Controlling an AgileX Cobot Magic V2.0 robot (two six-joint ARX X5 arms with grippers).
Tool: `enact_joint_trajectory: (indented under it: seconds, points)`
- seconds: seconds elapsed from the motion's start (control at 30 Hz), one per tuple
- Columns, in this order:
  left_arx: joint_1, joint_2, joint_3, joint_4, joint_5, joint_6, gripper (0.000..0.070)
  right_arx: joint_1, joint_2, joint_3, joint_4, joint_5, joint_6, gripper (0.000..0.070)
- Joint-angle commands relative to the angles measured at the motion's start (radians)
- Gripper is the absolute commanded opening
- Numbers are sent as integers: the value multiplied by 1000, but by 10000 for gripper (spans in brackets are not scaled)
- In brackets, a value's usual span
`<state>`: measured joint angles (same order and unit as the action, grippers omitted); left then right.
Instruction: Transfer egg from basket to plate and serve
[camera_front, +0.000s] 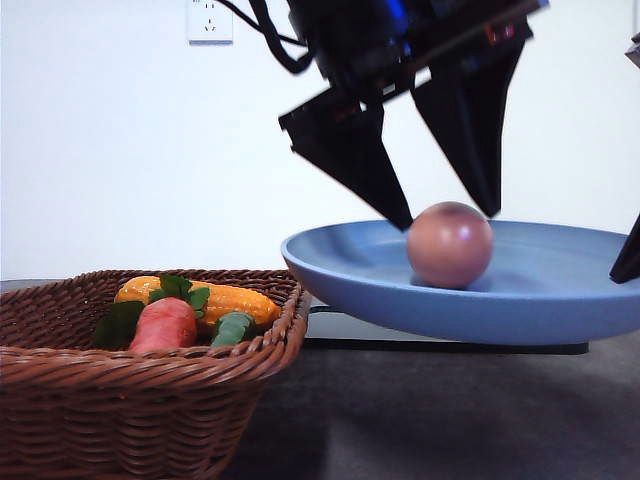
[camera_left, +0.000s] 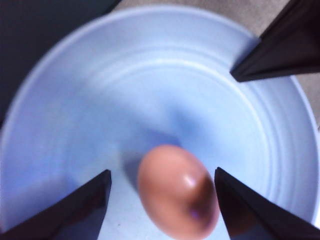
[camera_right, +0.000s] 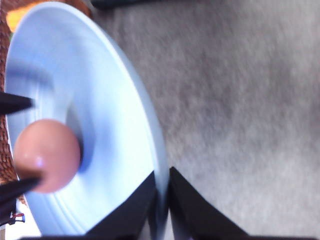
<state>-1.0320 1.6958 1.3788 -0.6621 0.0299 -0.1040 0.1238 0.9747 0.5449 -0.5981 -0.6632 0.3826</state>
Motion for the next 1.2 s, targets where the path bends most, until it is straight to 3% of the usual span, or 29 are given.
enact_joint_trajectory:
  seconds: [0.0, 0.3, 0.53, 0.73, 1.17]
  points:
    - [-10, -32, 20, 4, 2, -9, 427, 3, 8, 2, 1, -18, 13, 0]
    - [24, -240, 20, -73, -5, -9, 426, -35, 134, 47, -14, -21, -29, 0]
    - [49, -440, 20, -131, -97, -9, 426, -112, 335, 157, 24, -20, -94, 0]
    - [50, -595, 20, -160, -160, -13, 426, -147, 542, 319, 36, -17, -127, 0]
    - [50, -773, 20, -182, -165, -16, 426, -147, 939, 729, 45, -2, -118, 0]
